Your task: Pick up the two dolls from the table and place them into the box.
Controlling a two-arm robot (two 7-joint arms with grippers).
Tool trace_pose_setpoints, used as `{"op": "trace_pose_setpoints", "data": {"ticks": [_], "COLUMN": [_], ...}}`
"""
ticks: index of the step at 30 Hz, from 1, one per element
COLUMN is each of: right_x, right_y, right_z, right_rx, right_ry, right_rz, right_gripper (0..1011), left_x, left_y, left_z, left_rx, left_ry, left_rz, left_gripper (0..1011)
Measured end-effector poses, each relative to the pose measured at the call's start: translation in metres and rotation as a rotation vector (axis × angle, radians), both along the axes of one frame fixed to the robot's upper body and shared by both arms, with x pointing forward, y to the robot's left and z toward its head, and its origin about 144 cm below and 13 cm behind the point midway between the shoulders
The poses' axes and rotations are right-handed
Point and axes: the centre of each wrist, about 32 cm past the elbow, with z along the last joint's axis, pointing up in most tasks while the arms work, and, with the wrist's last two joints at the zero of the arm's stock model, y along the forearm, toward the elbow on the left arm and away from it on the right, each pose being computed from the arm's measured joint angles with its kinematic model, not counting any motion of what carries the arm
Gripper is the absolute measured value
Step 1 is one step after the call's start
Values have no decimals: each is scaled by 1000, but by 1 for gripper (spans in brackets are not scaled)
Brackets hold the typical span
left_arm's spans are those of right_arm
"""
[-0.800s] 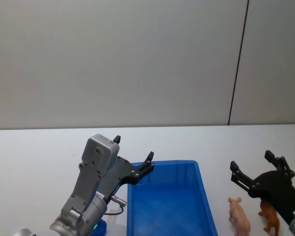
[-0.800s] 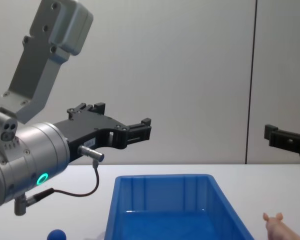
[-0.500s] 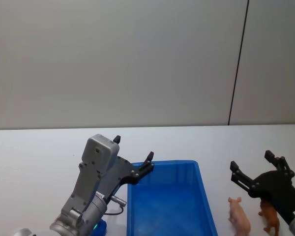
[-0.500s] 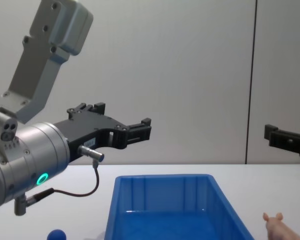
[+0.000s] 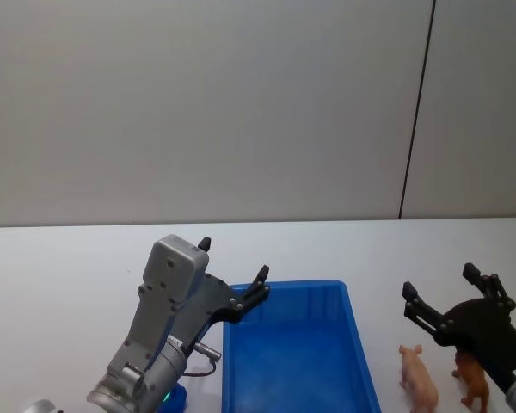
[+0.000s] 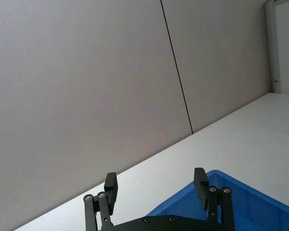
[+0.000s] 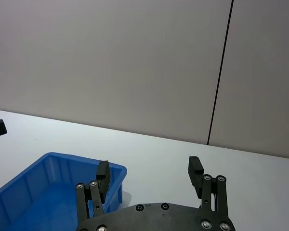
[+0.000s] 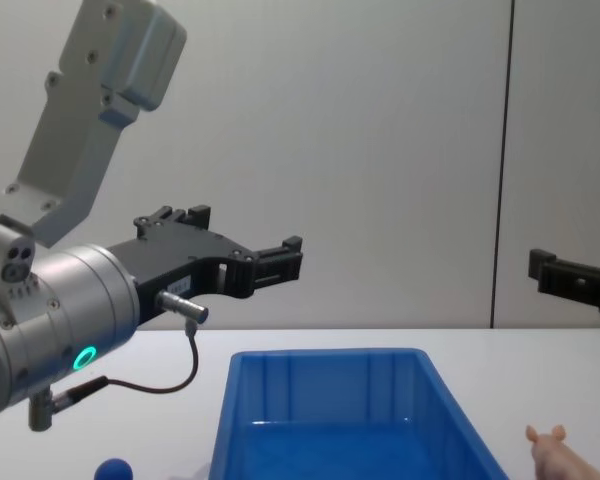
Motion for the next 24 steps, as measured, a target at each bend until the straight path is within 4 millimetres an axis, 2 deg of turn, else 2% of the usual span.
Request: {"op": "trace_pose_setpoints", "data": {"ticks": [24], "right_x": [0], "right_y": [-2], "right_z": [0], "right_rx": [-2], "right_ry": [0], "right_rz": [-3], "right_gripper": [1001], "left_x": [0], "left_y": [0], "left_z": [0], "left_rx": [0], "left_ry": [0], "left_rz": [0], "left_gripper": [1001]}}
